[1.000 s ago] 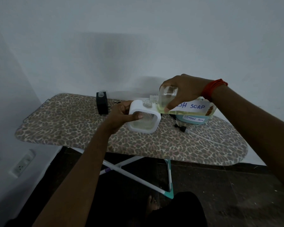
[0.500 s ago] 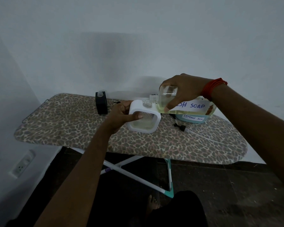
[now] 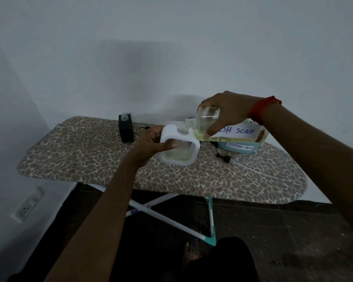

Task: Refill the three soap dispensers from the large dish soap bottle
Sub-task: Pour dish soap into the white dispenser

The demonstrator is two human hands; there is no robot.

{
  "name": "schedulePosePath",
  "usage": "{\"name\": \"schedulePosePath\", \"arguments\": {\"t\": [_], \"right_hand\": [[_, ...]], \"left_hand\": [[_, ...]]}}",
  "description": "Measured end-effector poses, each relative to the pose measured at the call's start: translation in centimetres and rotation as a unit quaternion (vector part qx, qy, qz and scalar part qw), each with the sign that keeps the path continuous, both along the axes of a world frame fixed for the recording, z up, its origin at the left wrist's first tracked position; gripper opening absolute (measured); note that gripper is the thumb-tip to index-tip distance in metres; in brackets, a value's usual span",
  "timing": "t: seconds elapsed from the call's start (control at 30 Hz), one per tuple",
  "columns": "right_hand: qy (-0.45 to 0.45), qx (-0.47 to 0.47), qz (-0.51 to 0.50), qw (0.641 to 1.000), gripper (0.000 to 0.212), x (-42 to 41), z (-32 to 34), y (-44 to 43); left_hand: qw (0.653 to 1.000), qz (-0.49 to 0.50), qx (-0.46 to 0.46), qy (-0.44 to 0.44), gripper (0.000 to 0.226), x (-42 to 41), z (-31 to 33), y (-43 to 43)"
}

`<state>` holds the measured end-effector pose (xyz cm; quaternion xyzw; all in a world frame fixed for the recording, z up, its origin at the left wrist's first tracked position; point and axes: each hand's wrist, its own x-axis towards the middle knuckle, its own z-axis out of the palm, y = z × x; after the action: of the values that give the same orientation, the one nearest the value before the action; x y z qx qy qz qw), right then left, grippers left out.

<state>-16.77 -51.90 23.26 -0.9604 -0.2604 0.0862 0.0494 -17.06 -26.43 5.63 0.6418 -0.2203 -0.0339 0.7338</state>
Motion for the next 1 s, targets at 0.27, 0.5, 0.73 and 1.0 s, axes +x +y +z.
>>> {"name": "schedulePosePath", "arguments": {"t": [0.27,0.5,0.73,1.0], "right_hand": [[0.000,-0.005,0.005,1.000,0.067,0.00,0.17,0.19],[0.000,-0.006,0.005,1.000,0.066,-0.19,0.37,0.23],[0.002,-0.006,0.002,1.000,0.065,-0.24,0.43,0.36],[0.008,-0.004,-0.002,1.000,0.063,-0.28,0.51,0.40]], "left_hand": [[1.000,-0.003,-0.007,0.002,0.053,-0.11,0.12,0.00],[1.000,-0.005,-0.013,0.004,0.053,-0.06,0.17,-0.13],[1.000,-0.005,-0.012,0.006,0.054,-0.03,0.12,-0.12],[1.000,-0.009,-0.009,0.006,0.051,0.04,0.11,-0.19]]}}
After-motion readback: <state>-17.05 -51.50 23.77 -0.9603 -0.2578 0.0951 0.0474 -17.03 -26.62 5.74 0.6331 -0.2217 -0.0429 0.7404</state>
